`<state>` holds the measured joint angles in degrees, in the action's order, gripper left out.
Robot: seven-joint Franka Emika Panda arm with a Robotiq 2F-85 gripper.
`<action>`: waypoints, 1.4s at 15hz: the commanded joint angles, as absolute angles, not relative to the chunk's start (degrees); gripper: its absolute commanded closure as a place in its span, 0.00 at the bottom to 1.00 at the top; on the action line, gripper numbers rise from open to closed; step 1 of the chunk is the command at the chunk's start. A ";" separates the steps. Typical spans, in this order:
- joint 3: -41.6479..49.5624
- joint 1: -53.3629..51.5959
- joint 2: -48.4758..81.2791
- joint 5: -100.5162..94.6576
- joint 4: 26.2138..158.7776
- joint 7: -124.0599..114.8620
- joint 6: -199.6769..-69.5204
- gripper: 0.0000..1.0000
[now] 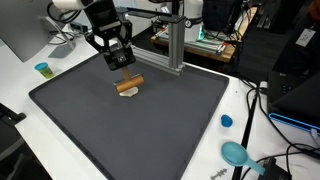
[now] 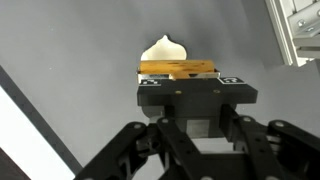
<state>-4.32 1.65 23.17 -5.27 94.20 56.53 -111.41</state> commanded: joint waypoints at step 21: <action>-4.69 -2.36 28.56 -16.01 96.49 50.39 -120.72 0.79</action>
